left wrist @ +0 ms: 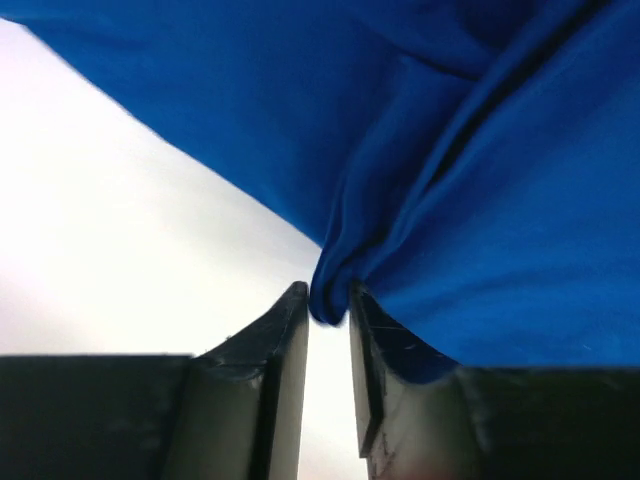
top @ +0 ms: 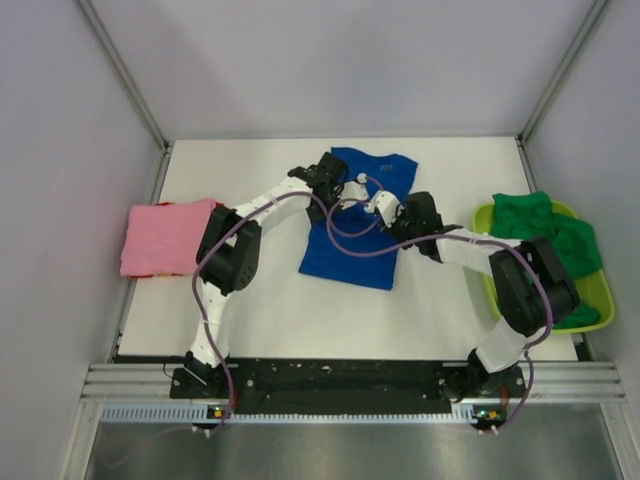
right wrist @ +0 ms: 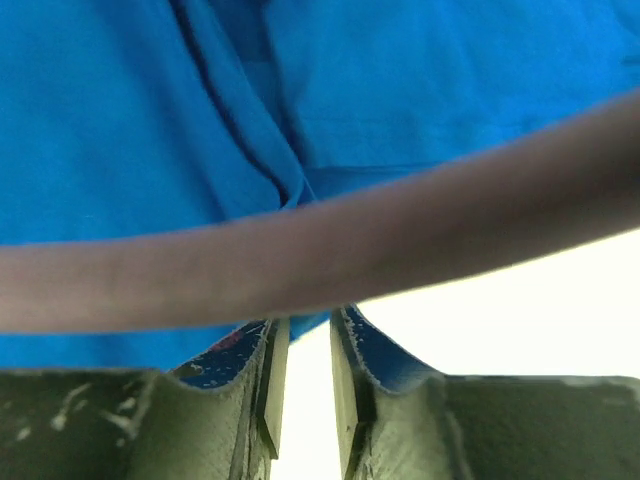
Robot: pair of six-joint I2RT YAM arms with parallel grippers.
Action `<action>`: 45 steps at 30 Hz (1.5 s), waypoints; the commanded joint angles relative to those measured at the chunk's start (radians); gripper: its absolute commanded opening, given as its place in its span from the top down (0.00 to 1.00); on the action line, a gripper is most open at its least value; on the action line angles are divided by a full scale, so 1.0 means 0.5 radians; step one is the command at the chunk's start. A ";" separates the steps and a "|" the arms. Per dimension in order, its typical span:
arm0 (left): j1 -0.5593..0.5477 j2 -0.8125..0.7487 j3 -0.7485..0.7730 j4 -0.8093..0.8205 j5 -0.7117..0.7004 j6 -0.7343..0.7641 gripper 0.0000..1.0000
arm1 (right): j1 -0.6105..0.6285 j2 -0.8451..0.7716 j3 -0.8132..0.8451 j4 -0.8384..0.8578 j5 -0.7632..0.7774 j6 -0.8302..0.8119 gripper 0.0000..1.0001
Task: Fold and stack the t-shirts
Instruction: Fold the folded rectangular tshirt in 1/3 of the way, then grab one side of the 2/3 rectangular tshirt with both arms
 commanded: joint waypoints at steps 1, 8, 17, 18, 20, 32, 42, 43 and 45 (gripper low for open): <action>0.019 0.033 0.073 0.441 -0.226 -0.062 0.66 | -0.111 0.087 0.110 0.218 0.272 0.067 0.73; 0.145 0.049 0.447 0.353 -0.236 -0.176 0.55 | -0.234 -0.134 0.168 0.007 0.165 0.110 0.59; 0.151 -0.871 -0.778 0.301 0.929 0.700 0.46 | 0.159 -0.849 -0.344 -0.530 -0.633 -0.816 0.31; 0.133 -0.923 -0.920 0.298 0.961 0.775 0.41 | 0.195 -0.852 -0.366 -0.567 -0.639 -0.856 0.31; 0.090 -1.031 -1.159 0.304 0.976 0.907 0.41 | 0.269 -0.809 -0.363 -0.650 -0.600 -0.933 0.31; -0.006 -0.989 -1.485 0.512 0.897 1.005 0.42 | 0.386 -0.441 -0.295 -0.632 -0.366 -0.946 0.37; -0.067 -0.832 -1.486 0.506 0.639 0.923 0.88 | 0.417 -0.260 -0.225 -0.714 -0.219 -0.826 0.93; -0.073 -0.835 -1.482 0.482 0.621 0.910 0.96 | 0.423 -0.281 -0.225 -0.739 -0.213 -0.826 0.95; -0.076 -0.859 -1.455 0.414 0.544 0.825 1.00 | 0.447 -0.342 -0.222 -0.803 -0.207 -0.817 1.00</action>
